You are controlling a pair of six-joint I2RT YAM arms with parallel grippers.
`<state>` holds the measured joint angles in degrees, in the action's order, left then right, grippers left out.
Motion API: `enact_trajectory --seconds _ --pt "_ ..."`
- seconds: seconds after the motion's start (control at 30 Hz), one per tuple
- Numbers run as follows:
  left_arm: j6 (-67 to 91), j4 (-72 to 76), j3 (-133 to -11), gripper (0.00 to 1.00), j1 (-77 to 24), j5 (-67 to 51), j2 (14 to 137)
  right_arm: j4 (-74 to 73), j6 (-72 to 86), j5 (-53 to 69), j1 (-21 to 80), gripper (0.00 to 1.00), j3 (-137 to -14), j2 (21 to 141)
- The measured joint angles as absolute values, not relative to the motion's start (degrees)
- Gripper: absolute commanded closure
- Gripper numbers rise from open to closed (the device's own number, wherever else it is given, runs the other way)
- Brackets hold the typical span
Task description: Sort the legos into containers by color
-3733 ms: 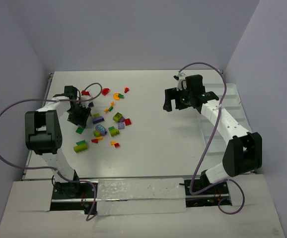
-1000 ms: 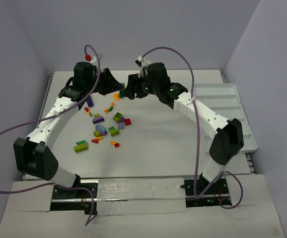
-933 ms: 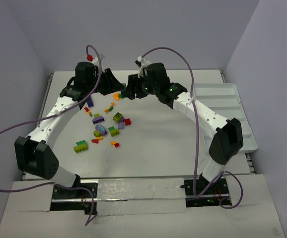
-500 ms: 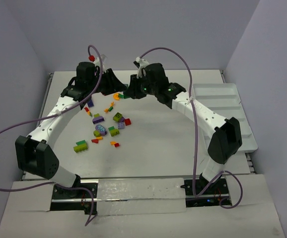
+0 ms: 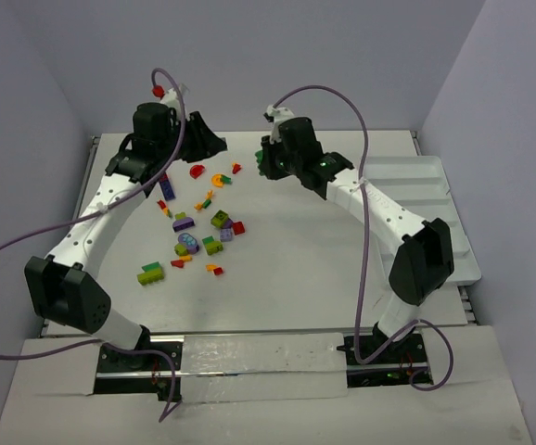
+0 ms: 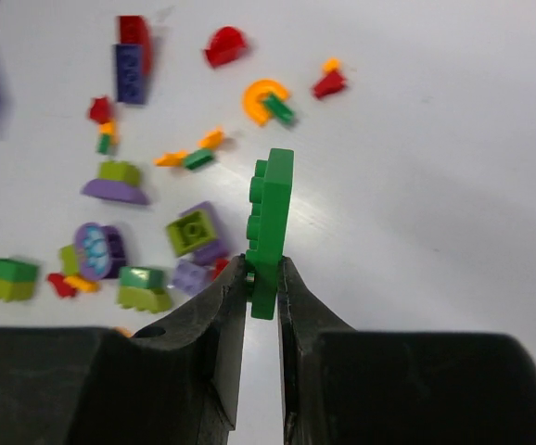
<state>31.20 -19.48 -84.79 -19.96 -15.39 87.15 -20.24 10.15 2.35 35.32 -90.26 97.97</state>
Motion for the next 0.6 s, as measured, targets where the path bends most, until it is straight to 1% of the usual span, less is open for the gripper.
enact_trajectory --seconds 0.17,0.37,0.5,0.6 --pt "28.2 -19.3 -86.3 1.0 -17.6 -17.9 87.2 -22.0 7.1 0.8 27.1 1.0 -87.2 98.0" --pt "18.0 -22.0 -87.7 1.0 -17.6 -22.5 89.3 -24.9 0.1 1.3 9.2 1.0 -86.9 98.0" --pt "14.5 -23.6 -89.0 1.0 -17.5 -22.2 92.1 -27.1 -3.9 1.2 -1.1 1.0 -89.6 99.4" --pt "13.4 -23.8 -89.0 1.0 -17.3 -21.6 94.2 -28.0 -5.3 1.1 -6.8 1.0 -94.7 103.5"
